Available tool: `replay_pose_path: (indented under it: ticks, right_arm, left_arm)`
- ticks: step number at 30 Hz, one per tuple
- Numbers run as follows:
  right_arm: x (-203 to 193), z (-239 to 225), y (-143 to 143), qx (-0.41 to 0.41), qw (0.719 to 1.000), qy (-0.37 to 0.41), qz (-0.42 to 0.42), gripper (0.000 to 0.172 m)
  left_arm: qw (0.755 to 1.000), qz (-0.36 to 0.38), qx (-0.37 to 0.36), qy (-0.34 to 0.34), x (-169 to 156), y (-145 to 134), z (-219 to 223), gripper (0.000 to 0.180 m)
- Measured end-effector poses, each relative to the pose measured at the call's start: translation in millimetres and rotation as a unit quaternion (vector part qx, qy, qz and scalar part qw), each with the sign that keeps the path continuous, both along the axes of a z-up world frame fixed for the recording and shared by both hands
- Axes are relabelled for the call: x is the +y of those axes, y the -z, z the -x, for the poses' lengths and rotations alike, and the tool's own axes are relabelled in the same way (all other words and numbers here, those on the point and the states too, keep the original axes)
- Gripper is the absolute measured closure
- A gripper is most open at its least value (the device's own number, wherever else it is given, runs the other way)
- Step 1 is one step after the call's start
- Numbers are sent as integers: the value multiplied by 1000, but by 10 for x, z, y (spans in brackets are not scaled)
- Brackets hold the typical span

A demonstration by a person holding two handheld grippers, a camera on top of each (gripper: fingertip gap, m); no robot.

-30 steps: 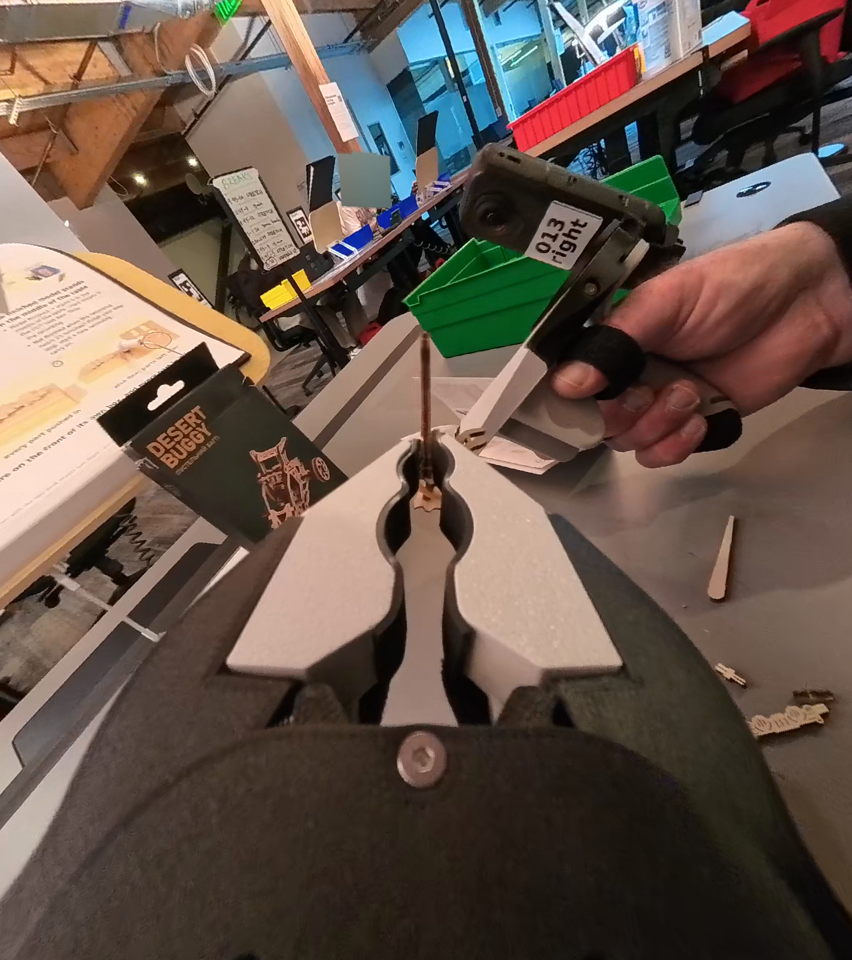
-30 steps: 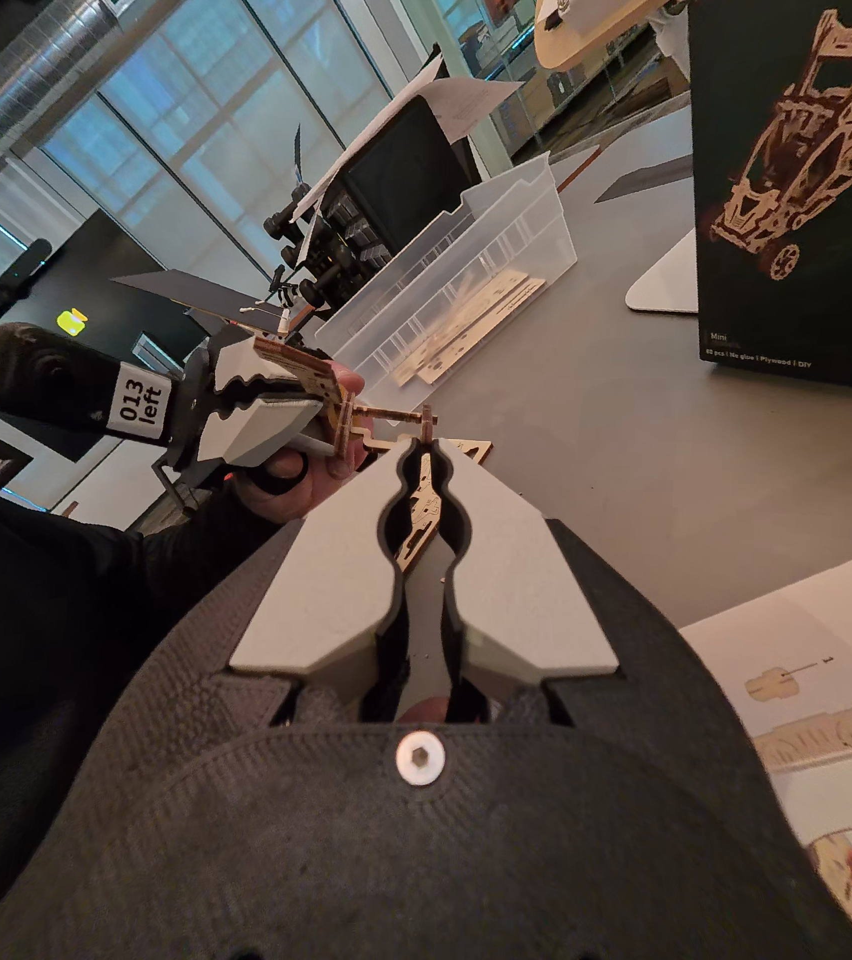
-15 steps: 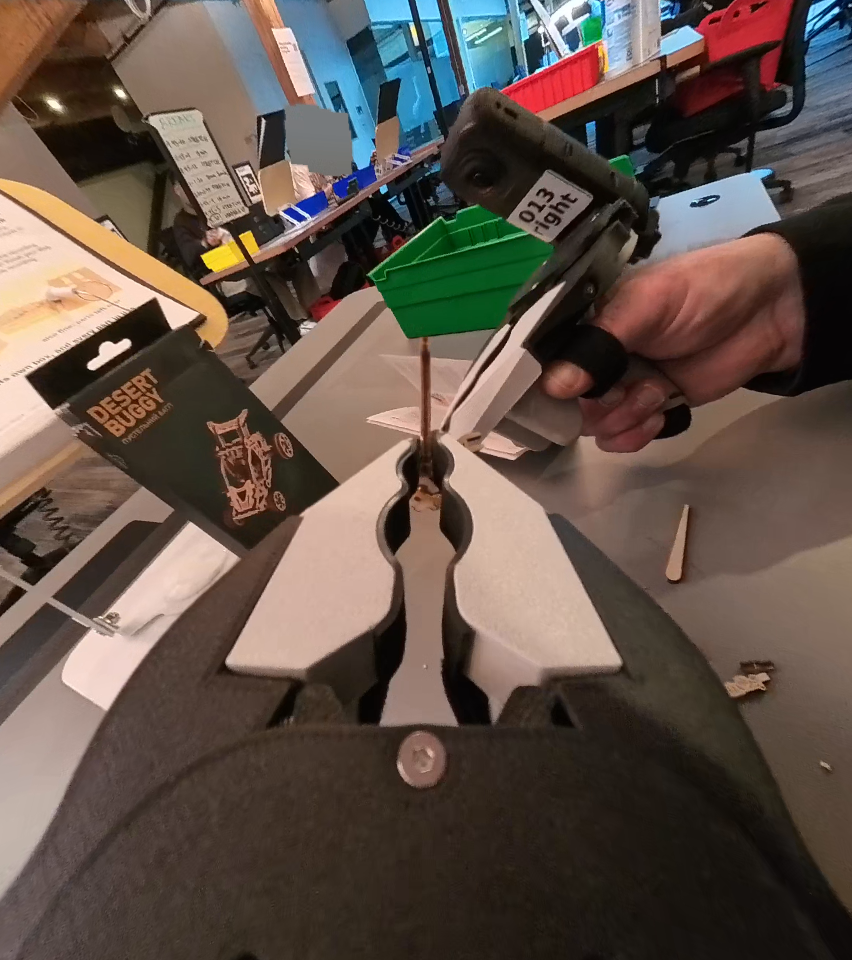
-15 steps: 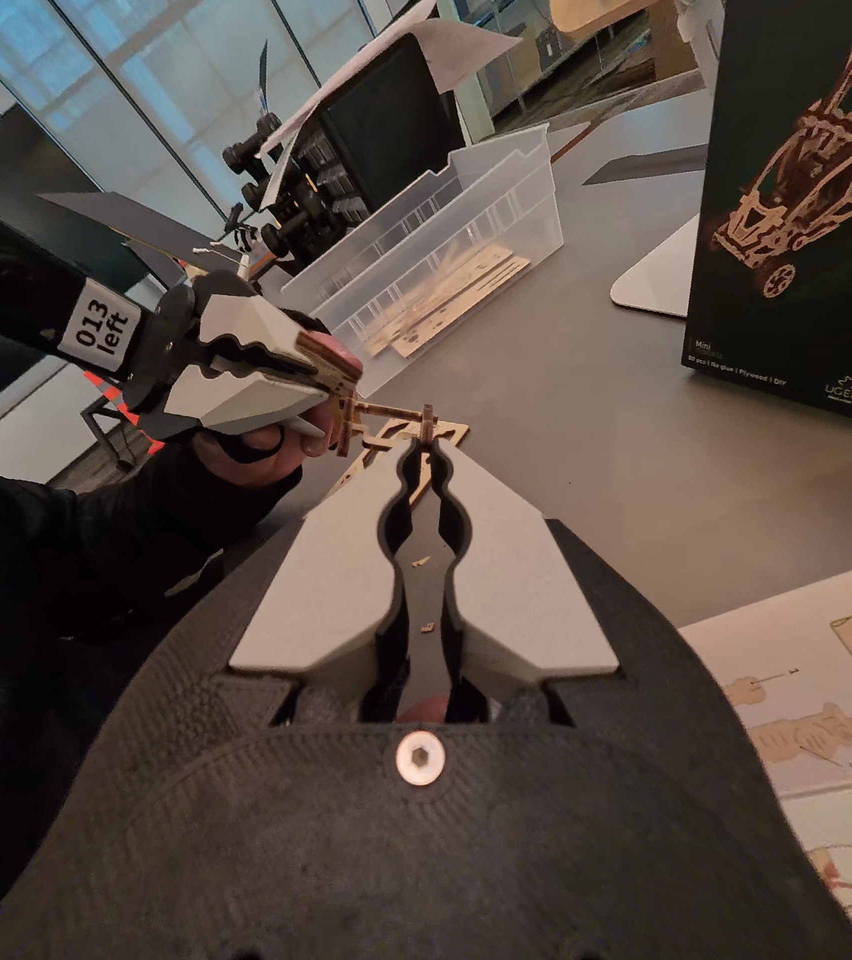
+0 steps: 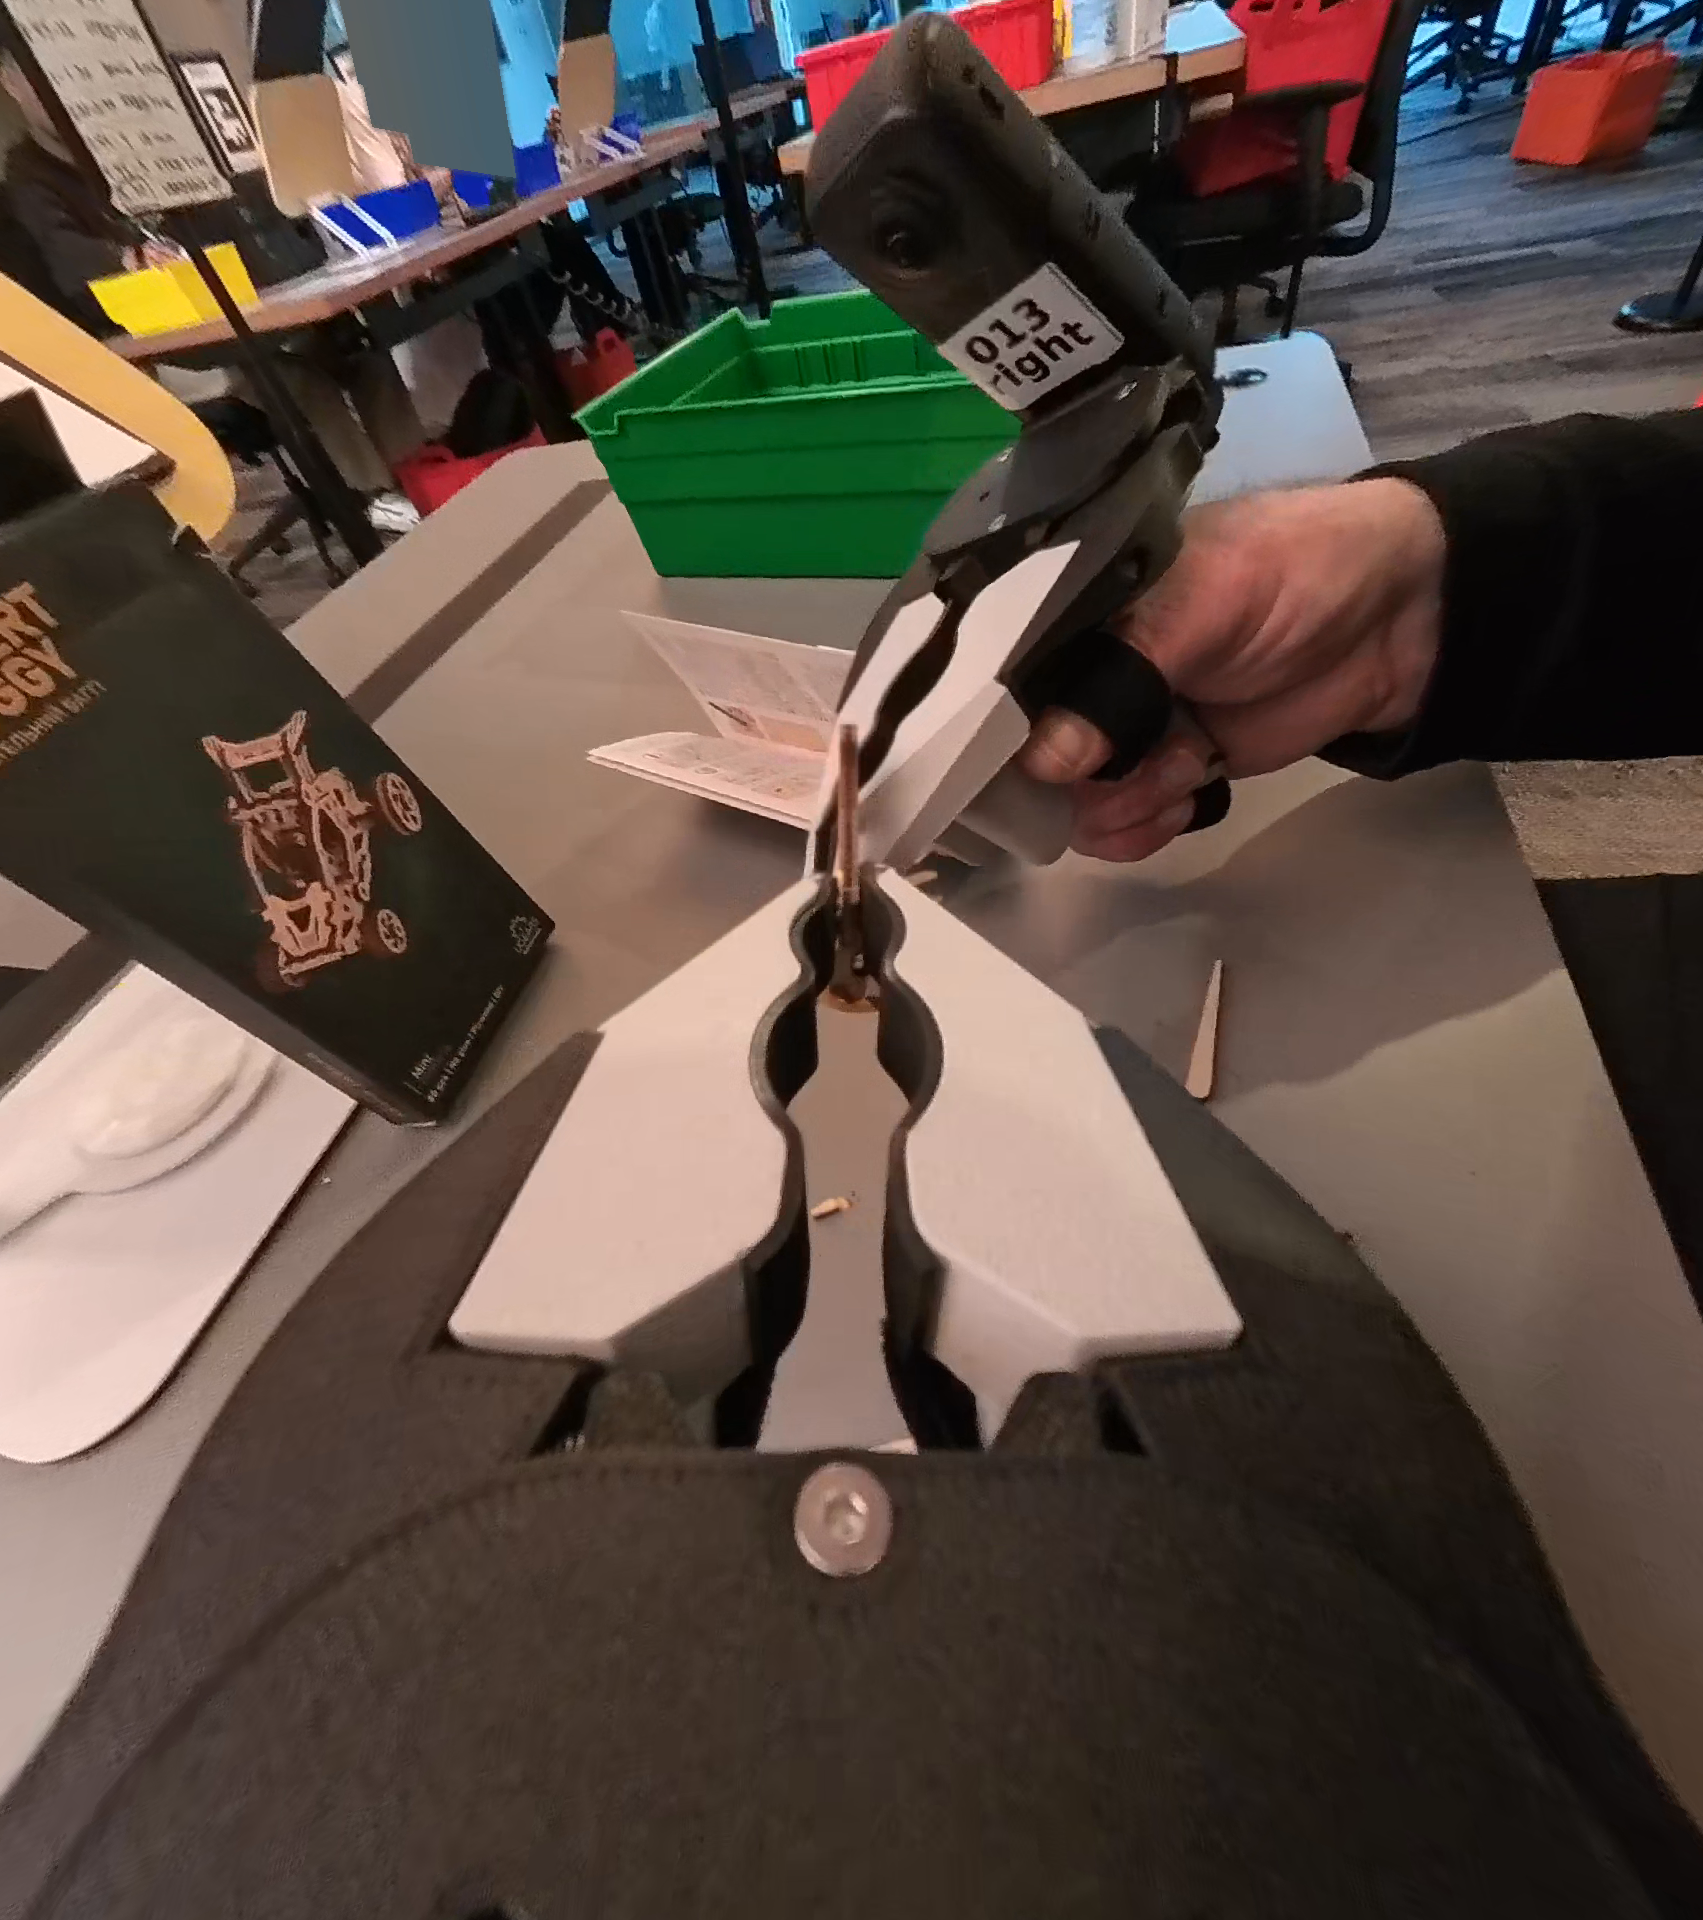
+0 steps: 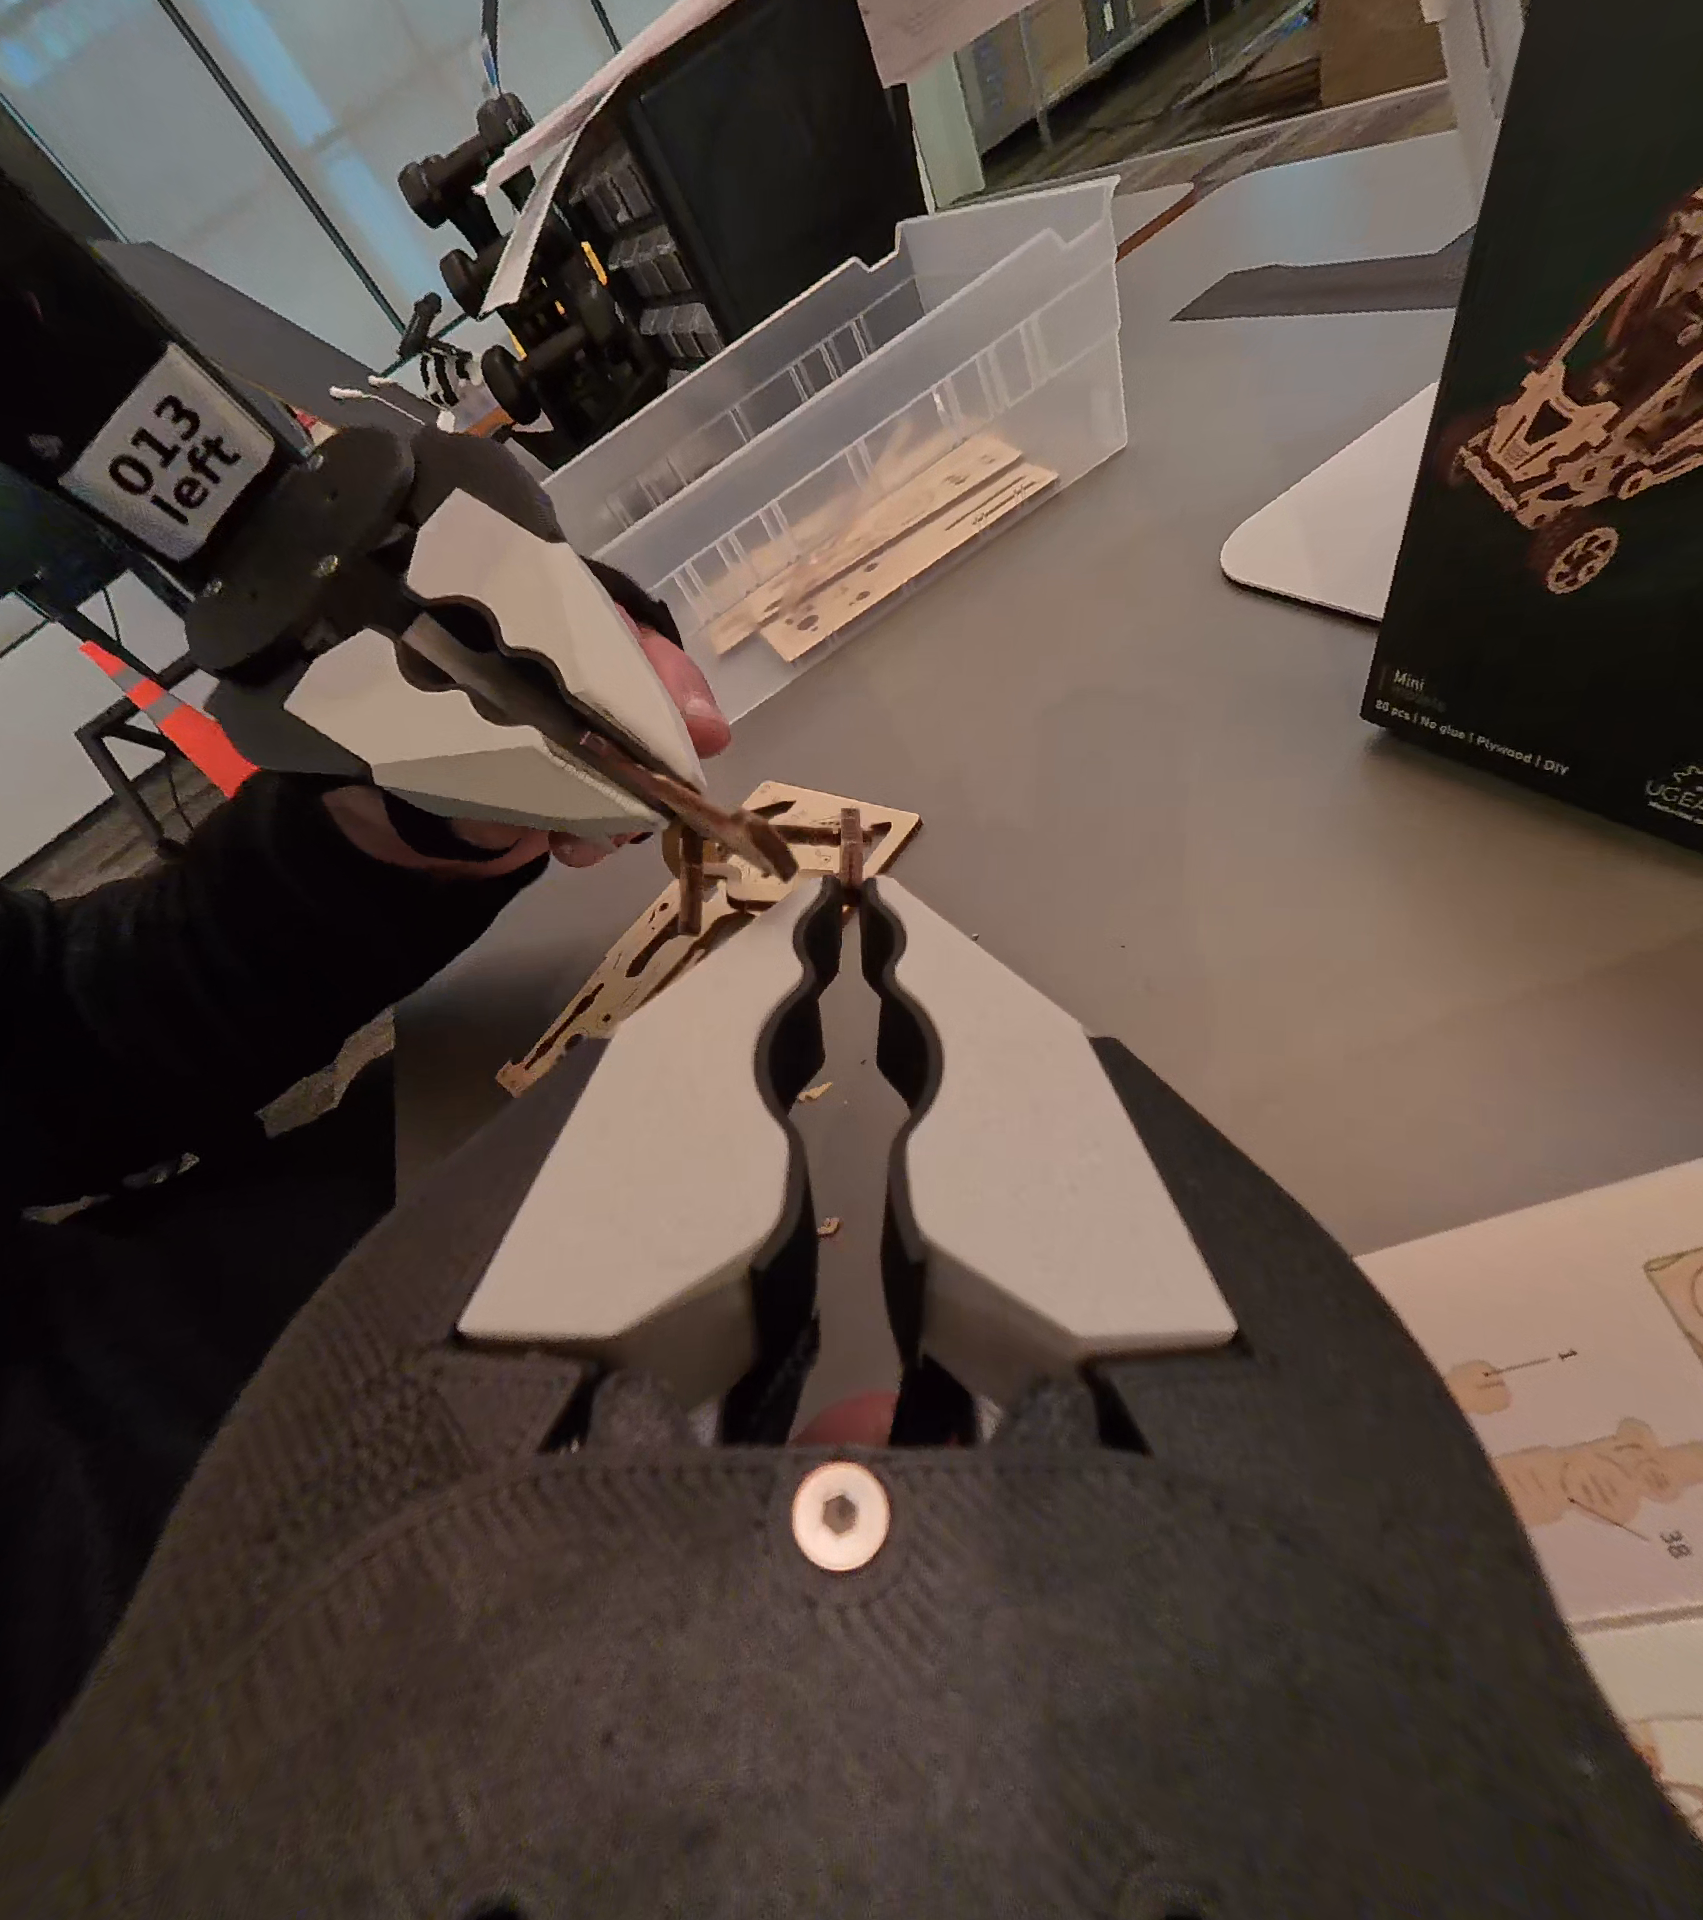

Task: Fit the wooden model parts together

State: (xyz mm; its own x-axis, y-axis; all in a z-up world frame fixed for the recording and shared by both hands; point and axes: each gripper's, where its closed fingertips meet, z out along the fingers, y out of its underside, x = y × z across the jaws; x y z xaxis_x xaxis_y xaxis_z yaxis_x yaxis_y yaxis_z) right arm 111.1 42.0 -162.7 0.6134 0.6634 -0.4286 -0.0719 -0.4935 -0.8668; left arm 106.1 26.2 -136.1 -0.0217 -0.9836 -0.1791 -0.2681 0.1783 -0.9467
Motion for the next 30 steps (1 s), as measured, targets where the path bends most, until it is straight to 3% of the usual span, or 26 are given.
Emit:
replay_pose_path:
  ticks: [9, 16, 30]
  right_arm:
    - [-29, 31, 34, 29, 999, -12, 20, 171]
    - [-40, 52, 52, 57, 998, -12, 36, 171]
    - [-51, 54, -10, 116, 992, -13, 50, 172]
  left_arm:
    - [999, 41, 12, 16, -22, 26, -15, 179]
    - [1000, 23, 18, 2, -29, 91, -17, 175]
    - [999, 16, 4, -34, -35, 92, 34, 153]
